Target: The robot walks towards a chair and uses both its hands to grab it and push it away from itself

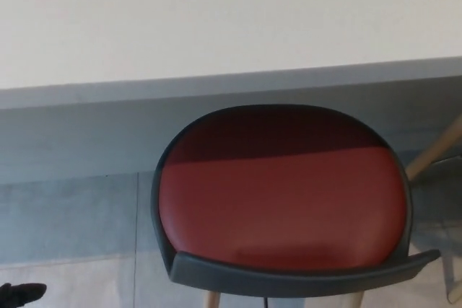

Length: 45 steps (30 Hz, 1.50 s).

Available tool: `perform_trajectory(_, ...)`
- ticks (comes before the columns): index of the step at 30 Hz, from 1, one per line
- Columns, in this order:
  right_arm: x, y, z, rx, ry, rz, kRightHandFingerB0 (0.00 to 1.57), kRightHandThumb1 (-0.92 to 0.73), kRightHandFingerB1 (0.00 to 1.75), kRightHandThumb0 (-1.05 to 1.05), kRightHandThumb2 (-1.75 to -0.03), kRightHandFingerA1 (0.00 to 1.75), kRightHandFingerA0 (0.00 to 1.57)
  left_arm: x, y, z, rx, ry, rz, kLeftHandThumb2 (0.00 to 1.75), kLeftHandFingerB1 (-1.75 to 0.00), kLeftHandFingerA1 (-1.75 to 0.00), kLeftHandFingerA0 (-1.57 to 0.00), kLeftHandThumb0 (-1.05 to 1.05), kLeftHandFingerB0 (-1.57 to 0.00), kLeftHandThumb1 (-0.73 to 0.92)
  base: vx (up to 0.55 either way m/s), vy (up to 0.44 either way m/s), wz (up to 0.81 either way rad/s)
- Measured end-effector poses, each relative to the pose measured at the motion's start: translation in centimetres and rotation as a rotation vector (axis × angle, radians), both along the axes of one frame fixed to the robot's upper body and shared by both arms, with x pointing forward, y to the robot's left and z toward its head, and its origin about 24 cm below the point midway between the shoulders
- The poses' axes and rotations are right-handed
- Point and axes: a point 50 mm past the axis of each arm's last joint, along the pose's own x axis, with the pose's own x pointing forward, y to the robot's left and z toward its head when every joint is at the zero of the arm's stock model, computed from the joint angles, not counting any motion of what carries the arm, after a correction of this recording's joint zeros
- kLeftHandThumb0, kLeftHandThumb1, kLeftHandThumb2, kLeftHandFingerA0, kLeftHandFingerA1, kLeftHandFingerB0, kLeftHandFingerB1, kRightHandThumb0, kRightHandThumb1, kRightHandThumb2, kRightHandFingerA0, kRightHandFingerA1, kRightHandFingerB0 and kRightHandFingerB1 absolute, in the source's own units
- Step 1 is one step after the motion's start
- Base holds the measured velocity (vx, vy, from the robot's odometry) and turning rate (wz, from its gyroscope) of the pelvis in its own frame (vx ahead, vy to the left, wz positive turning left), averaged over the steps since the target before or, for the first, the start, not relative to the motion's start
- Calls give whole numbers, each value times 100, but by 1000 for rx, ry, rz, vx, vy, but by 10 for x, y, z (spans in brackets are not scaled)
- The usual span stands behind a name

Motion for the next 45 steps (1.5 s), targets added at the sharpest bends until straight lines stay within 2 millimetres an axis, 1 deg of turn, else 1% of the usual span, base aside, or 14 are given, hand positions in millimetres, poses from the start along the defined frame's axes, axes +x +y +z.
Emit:
perform_trajectory(5,1,1,1,-1,-3,4,0,-51,5,-92,-81,8,0,-4,1,-2,-4,18,8,76,-68,-72,-6,-77,-4,10,0,0,0)
perform_trajectory(6,1,1,1,-1,-3,4,0,-53,9,-93,-86,9,0,-4,1,-3,-5,21,8,78,-72,-75,0,-105,0,17,0,0,0)
perform_trajectory(8,2,1,1,-1,-5,4,0,-51,7,-91,-84,11,0,-2,0,-3,0,23,-4,76,-76,-76,0,-102,-5,13,0,0,0)
perform_trajectory(9,3,1,2,-1,-8,4,0,-53,5,-94,-85,7,0,0,-1,-2,3,21,-11,75,-69,-78,-4,-90,0,15,0,0,0)
perform_trajectory(15,10,4,6,-5,-31,25,0,-54,2,-95,-83,3,0,15,-8,4,19,-20,-71,77,-56,-70,0,-97,0,17,0,0,0)
perform_trajectory(16,11,4,6,-6,-34,27,0,-54,6,-89,-84,7,0,16,-9,4,21,-26,-79,73,-28,-57,0,-105,0,17,0,0,0)
perform_trajectory(21,21,16,11,-19,-52,95,0,-54,6,-89,-84,7,0,39,-24,19,28,-118,-176,73,-28,-57,0,-105,0,17,0,0,0)
perform_trajectory(22,22,18,12,-21,-53,105,0,-37,6,-79,-70,0,0,42,-26,21,29,-130,-188,66,-36,-65,0,-105,0,13,0,0,0)
perform_trajectory(23,23,20,11,-23,-46,116,0,-41,4,-76,-68,0,0,46,-30,24,34,-150,-214,67,-37,-66,0,-105,0,14,0,0,0)
perform_trajectory(24,25,23,10,-25,-39,130,0,-51,11,-83,-83,12,0,54,-35,29,37,-180,-244,66,-38,-65,0,-105,0,12,0,0,0)
perform_trajectory(28,36,34,10,-36,-42,190,0,-51,11,-83,-83,12,0,78,-51,50,53,-291,-323,66,-38,-65,0,-105,0,12,0,0,0)
perform_trajectory(29,36,35,9,-38,-40,195,0,-39,5,-75,-68,0,0,79,-52,52,54,-298,-330,53,-53,-100,0,-105,0,22,0,0,0)
perform_trajectory(30,37,36,9,-40,-38,200,0,-37,5,-78,-69,0,0,81,-54,53,60,-304,-337,54,-60,-105,0,-105,0,22,0,0,0)
perform_trajectory(45,71,66,17,-58,-126,292,0,-43,4,-83,-71,0,0,95,-103,56,199,-465,-482,58,-89,-116,0,-105,0,27,0,0,0)
